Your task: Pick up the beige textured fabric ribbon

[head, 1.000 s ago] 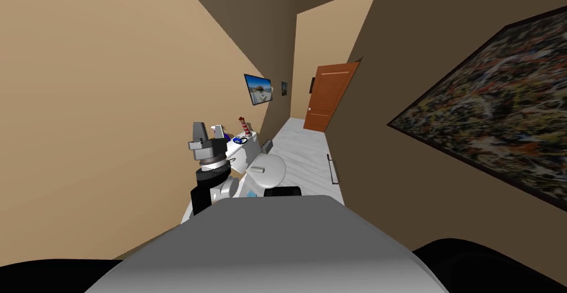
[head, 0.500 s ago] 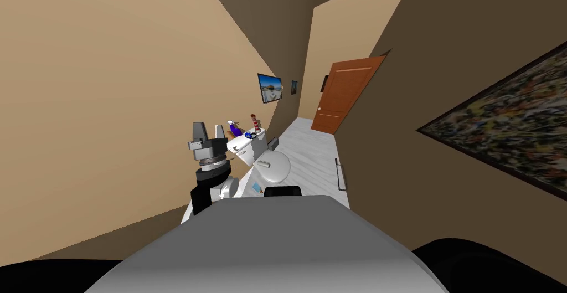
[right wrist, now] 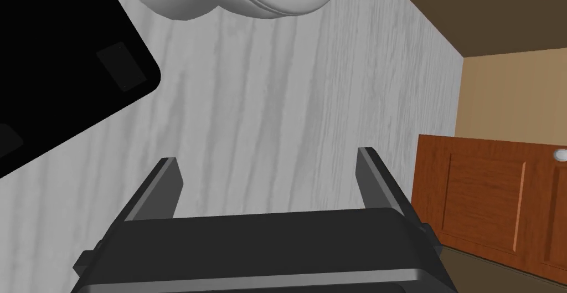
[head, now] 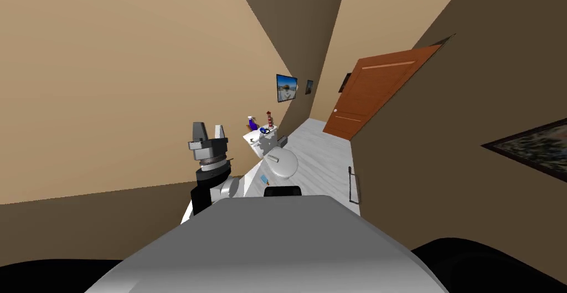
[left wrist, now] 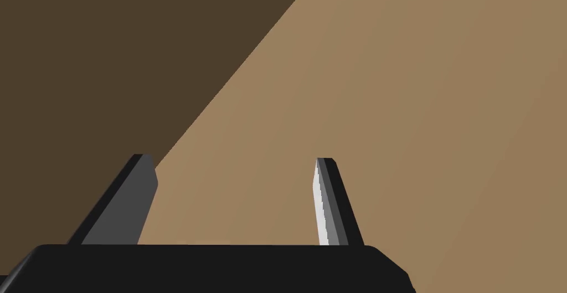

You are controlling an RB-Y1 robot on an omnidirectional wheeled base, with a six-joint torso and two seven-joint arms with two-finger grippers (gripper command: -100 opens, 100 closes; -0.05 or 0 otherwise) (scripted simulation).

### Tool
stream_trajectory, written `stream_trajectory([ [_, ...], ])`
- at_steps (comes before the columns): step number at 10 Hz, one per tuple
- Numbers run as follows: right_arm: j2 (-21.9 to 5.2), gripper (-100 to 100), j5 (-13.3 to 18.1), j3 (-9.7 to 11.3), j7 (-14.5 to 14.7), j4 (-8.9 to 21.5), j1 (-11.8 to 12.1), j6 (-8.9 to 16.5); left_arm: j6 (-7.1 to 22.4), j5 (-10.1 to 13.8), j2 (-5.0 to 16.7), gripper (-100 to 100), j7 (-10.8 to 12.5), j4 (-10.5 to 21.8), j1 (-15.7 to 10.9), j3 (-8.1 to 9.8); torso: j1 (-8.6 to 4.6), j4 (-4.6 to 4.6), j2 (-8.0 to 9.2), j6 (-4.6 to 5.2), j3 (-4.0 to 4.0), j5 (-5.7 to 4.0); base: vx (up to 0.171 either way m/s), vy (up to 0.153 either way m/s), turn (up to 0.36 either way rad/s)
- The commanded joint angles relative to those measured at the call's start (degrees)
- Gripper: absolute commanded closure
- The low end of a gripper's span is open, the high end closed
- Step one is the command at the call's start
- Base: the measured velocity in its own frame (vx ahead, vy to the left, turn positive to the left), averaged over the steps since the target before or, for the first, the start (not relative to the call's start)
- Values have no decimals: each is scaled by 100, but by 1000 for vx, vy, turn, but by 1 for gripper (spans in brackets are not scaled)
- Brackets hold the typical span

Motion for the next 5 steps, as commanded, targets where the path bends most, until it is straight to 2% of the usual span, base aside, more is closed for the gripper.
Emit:
stream_trajectory([
  [1, -279, -100, 31, -1, -205, -15, -39, -28, 0, 0, 0, 0, 0, 0, 0, 0, 0, 0, 0, 0, 0, 0, -84, 48, 198],
  [2, -460, -100, 99, -8, -415, -84, -74, -48, 0, 0, 0, 0, 0, 0, 1, 1, -8, -1, -8, 4, -4, -2, -61, 69, 414],
  [3, -572, -100, 99, -8, -441, -84, -74, -48, 0, 0, 0, 0, 0, 0, 0, 0, -3, -3, -16, -1, -8, -1, -39, 52, 203],
  [4, -781, -100, 174, -16, -679, -152, -107, -67, 0, 0, 0, 0, 0, 0, 2, 1, -8, -5, -24, 6, -13, -2, -53, 61, 352],
  [5, -878, -100, 174, -16, -686, -152, -107, -67, 0, 0, 0, 0, 0, 0, 1, 0, -7, -5, -23, 0, -13, -2, -49, 44, 208],
])
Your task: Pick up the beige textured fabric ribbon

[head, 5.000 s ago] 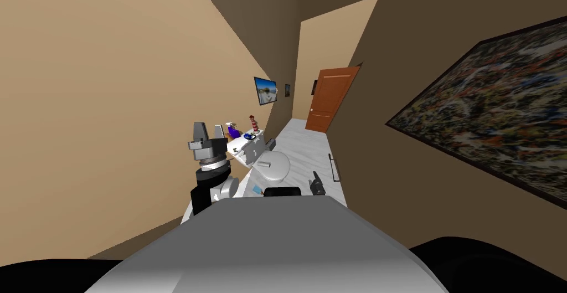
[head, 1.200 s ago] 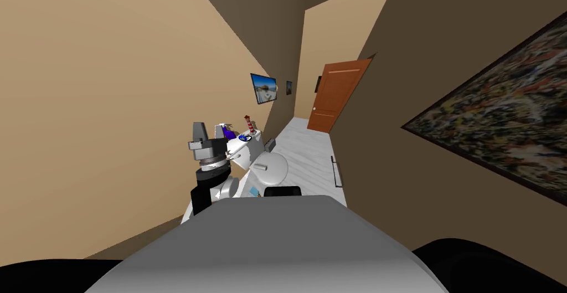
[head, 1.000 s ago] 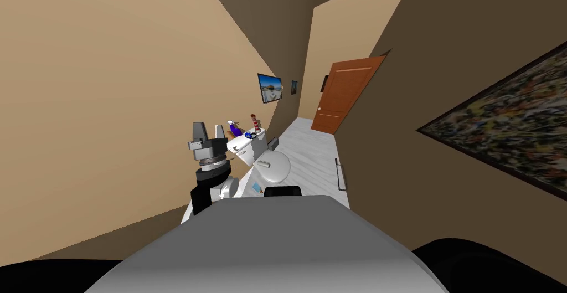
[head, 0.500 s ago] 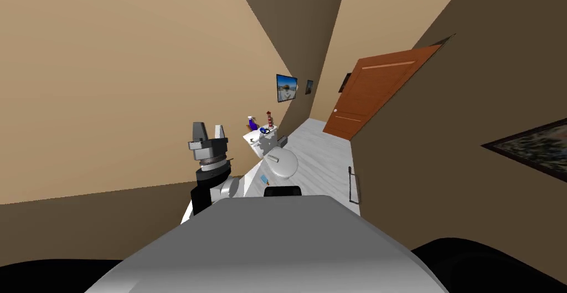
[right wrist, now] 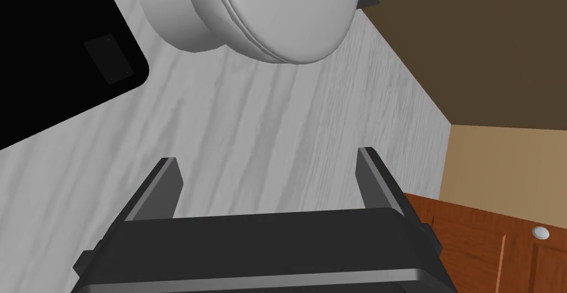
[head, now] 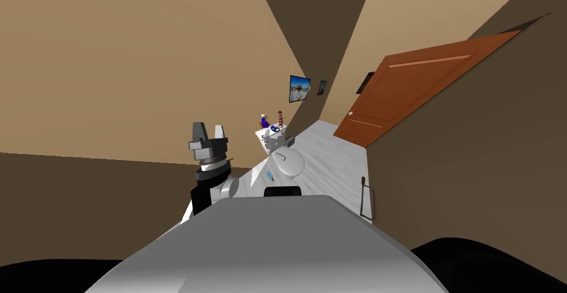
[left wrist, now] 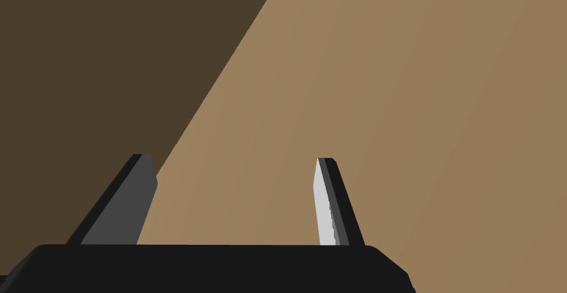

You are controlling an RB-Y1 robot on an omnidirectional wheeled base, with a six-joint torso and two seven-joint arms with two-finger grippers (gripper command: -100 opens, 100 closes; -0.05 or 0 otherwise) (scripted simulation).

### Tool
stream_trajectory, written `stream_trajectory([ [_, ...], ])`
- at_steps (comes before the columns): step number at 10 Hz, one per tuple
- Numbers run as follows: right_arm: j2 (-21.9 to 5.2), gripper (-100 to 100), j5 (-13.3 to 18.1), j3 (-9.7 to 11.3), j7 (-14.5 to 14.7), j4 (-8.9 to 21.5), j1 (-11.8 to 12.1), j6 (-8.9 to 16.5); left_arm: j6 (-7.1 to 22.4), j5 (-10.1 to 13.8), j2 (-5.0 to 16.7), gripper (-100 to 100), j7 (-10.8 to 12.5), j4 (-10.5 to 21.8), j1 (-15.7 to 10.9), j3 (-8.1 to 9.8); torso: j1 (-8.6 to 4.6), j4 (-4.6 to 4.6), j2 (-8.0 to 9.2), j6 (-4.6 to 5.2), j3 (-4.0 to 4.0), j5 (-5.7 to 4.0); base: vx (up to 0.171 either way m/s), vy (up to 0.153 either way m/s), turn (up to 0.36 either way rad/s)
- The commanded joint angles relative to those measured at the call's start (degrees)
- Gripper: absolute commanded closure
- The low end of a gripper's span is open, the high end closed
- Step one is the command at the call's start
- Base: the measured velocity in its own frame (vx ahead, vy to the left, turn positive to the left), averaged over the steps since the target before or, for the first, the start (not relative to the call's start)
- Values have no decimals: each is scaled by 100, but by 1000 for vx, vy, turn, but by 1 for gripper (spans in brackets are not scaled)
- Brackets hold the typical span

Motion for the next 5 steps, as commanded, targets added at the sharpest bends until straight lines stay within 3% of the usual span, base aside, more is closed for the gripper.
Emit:
stream_trajectory([
  [1, -286, -100, 94, -12, -286, -94, -28, -4, 0, 0, 0, 0, 0, 0, 0, 0, 0, 0, 0, 0, 0, 0, -62, 74, 349],
  [2, -384, -100, 94, -12, -288, -94, -28, -4, 0, 0, 0, 0, 0, 0, -1, -1, 9, 1, 3, -5, 2, 1, -45, 64, 247],
  [5, -921, -100, 270, -25, -784, -217, -76, -35, 0, 0, 0, 0, 0, 0, 0, 0, 7, 0, 0, 1, 0, 1, -48, 79, 324],
])
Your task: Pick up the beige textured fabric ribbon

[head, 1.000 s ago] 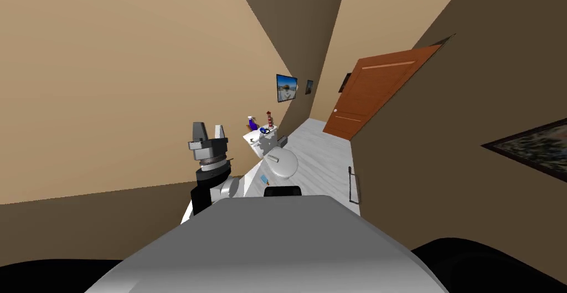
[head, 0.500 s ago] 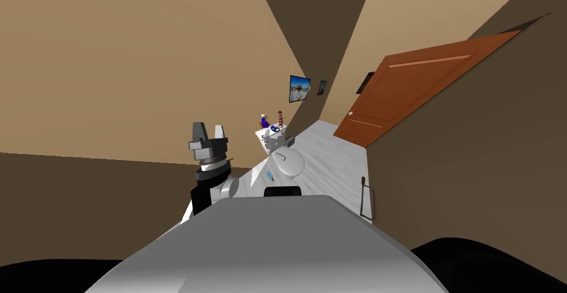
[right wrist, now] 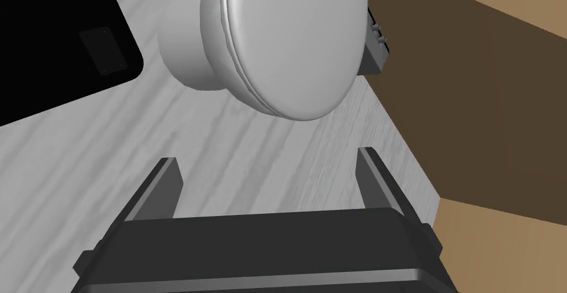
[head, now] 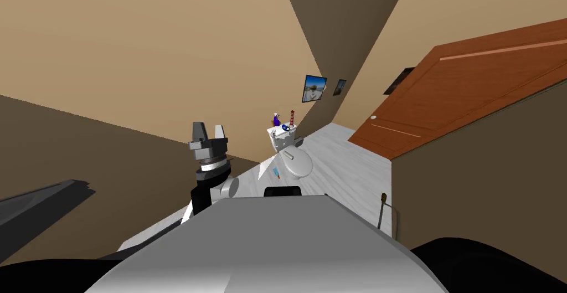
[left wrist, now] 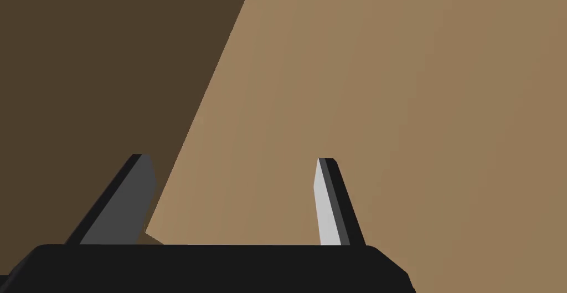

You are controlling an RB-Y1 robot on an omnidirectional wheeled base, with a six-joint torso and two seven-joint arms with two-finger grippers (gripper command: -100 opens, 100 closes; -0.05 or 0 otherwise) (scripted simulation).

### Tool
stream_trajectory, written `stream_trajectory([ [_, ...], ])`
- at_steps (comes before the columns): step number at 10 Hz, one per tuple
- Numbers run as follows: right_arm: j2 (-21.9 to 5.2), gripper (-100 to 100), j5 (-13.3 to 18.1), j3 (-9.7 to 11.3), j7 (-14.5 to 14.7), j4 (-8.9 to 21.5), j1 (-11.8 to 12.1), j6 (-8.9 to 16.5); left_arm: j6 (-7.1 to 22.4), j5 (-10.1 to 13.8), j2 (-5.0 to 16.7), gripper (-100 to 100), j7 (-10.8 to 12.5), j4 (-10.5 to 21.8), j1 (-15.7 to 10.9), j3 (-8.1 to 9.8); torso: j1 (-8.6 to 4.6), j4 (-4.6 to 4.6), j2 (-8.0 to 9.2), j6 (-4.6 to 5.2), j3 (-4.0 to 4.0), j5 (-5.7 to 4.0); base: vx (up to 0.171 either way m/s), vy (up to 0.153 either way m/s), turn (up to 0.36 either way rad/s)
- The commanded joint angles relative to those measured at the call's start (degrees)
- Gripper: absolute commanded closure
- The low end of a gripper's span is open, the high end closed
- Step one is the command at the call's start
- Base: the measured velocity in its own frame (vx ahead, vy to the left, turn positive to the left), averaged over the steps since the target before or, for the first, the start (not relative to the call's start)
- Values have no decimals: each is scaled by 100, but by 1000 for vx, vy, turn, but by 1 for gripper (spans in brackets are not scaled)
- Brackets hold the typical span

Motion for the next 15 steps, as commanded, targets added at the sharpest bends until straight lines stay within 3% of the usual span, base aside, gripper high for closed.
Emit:
stream_trajectory([
  [1, -233, -100, 49, 0, -164, -22, -25, -4, 0, 0, 0, 0, 0, 0, 0, 0, 0, 0, 0, 0, 0, 0, -21, 63, 226],
  [2, -428, -100, 145, -6, -399, -77, -43, -17, 0, 0, 0, 0, 0, 0, 2, 1, -7, -1, -6, 7, -3, -1, -8, 77, 425],
  [3, -579, -100, 145, -6, -431, -77, -43, -17, 0, 0, 0, 0, 0, 0, 0, 0, -3, -2, -12, 0, -7, -1, -10, 59, 244],
  [10, -1819, -100, 580, -37, -1461, -226, -64, -45, 0, 0, 1, 0, 0, -1, 2, 2, -10, -4, -15, 10, -9, -2, 0, 78, 320],
  [15, -2690, -100, 826, -57, -1997, -252, -38, -42, 0, 0, 1, 0, 0, 0, 2, 1, -3, -5, -23, 7, -13, -1, 33, 68, 287],
])
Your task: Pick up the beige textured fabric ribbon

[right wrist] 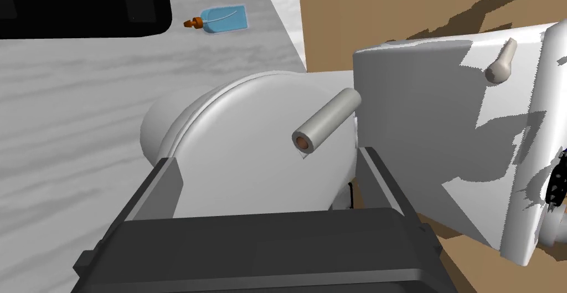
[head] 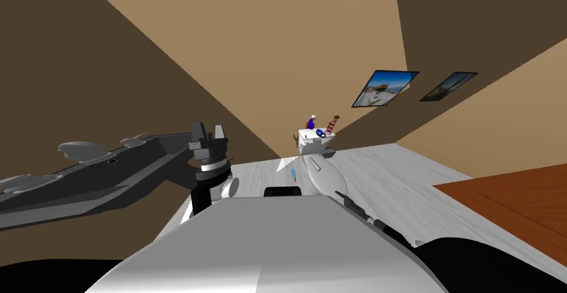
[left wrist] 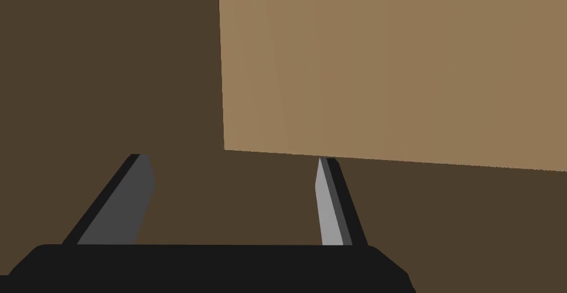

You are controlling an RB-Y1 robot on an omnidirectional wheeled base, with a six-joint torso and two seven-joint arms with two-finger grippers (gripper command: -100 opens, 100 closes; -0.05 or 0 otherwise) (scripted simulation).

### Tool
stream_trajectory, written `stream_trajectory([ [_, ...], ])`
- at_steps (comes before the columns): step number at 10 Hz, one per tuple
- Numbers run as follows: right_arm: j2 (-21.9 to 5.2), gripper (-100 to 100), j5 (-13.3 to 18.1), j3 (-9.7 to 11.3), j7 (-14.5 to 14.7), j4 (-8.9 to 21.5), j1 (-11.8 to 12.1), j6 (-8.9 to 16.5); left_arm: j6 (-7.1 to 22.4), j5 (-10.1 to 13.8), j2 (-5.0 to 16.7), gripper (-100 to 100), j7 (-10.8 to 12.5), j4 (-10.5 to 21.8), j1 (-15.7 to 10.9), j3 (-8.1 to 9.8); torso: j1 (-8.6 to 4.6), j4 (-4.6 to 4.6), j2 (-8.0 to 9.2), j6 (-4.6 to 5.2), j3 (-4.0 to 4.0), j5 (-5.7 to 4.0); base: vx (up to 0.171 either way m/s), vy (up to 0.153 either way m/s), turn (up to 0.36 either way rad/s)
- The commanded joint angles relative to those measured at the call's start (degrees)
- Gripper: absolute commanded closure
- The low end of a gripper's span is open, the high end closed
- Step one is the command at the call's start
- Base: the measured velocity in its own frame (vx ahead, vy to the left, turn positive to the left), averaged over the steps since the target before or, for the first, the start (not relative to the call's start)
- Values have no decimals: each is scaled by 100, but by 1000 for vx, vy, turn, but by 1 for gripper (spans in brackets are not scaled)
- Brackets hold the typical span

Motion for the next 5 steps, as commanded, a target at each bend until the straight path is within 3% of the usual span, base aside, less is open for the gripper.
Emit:
stream_trajectory([
  [1, -286, -100, 162, 14, -279, 48, 5, -19, 0, 0, 0, 0, 0, 0, 0, 0, 0, 0, 0, 0, 0, 0, 62, 60, 411],
  [2, -425, -100, 162, 14, -279, 48, 5, -19, 0, 0, 0, 0, 0, 0, -1, 0, 2, -1, -7, -5, -4, -1, 56, 51, 197],
  [5, -927, -100, 429, -8, -735, 73, 70, -1, 0, 0, 0, 0, 0, 0, 1, 0, 1, -1, -3, 4, -3, 0, 64, 54, 345],
])
